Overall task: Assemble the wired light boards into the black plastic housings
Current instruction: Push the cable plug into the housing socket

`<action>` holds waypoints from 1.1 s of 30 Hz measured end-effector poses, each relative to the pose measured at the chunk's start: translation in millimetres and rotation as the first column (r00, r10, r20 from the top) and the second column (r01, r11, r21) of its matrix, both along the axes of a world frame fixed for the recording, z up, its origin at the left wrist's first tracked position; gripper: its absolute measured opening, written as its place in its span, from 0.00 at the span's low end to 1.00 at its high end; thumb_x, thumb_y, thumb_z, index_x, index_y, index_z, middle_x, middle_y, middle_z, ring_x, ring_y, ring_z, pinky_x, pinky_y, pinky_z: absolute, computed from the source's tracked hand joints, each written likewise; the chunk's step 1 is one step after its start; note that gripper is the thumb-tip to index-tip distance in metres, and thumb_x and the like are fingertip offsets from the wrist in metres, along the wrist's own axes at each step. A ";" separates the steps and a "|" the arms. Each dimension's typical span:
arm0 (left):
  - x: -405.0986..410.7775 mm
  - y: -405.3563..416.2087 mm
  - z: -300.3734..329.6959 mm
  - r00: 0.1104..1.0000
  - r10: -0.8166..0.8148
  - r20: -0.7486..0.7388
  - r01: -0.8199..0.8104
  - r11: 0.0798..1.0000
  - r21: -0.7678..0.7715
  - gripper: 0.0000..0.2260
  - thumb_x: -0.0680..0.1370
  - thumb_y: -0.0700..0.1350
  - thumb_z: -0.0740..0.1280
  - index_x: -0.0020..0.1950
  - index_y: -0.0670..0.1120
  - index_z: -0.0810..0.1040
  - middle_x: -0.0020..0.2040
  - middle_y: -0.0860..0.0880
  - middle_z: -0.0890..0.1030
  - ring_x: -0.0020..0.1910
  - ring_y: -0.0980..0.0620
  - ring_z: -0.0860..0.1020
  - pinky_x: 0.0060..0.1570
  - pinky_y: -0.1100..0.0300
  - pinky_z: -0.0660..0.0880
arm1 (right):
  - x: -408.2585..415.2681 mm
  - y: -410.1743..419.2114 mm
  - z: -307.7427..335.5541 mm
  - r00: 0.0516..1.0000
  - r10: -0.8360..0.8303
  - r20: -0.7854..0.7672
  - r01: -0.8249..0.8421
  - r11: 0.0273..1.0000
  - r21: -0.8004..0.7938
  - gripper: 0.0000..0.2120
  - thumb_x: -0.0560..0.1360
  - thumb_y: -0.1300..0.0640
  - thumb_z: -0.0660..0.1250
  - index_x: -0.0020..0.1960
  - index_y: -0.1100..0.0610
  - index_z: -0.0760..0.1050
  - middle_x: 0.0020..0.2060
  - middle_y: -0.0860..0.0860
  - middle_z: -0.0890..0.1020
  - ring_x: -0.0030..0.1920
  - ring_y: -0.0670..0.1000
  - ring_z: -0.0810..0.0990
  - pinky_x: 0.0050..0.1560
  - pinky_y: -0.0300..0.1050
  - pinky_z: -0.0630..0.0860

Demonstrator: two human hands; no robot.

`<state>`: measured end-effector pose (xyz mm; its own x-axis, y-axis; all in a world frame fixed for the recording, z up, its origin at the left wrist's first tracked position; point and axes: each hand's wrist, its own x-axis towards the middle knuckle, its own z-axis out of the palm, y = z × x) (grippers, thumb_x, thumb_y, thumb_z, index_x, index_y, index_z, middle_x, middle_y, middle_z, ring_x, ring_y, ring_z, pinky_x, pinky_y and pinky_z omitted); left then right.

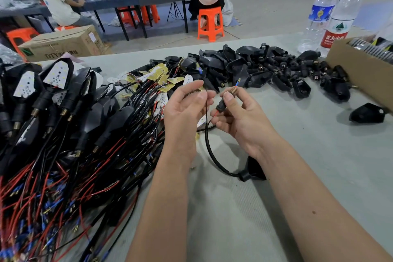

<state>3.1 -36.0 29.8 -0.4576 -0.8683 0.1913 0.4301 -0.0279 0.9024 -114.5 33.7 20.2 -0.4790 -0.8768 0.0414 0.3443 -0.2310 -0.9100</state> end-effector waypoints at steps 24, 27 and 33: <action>4.3 -9.6 -20.2 0.831 0.272 0.485 0.021 0.856 -0.516 0.06 0.78 0.41 0.72 0.45 0.50 0.87 0.35 0.54 0.83 0.37 0.49 0.80 0.43 0.43 0.79 | -3.1 -3.3 -5.1 0.985 -0.115 0.126 0.119 0.993 -0.024 0.07 0.85 0.54 0.64 0.49 0.55 0.75 0.37 0.57 0.83 0.33 0.50 0.81 0.35 0.38 0.79; 4.3 -10.9 -19.2 0.825 0.337 0.453 -0.060 0.851 -0.522 0.05 0.77 0.43 0.74 0.47 0.53 0.85 0.35 0.55 0.82 0.34 0.52 0.80 0.38 0.50 0.79 | -2.9 -3.3 -5.3 0.985 -0.120 0.123 0.123 0.992 -0.018 0.07 0.85 0.53 0.63 0.50 0.55 0.74 0.39 0.59 0.84 0.34 0.50 0.81 0.35 0.38 0.79; 4.2 -7.6 -18.2 0.818 0.324 0.476 -0.013 0.837 -0.548 0.03 0.77 0.41 0.74 0.44 0.48 0.85 0.37 0.53 0.83 0.40 0.49 0.82 0.41 0.44 0.80 | -2.6 -3.7 -5.0 0.983 -0.114 0.142 0.118 0.993 -0.019 0.07 0.85 0.54 0.63 0.51 0.57 0.74 0.38 0.59 0.84 0.33 0.50 0.81 0.35 0.38 0.79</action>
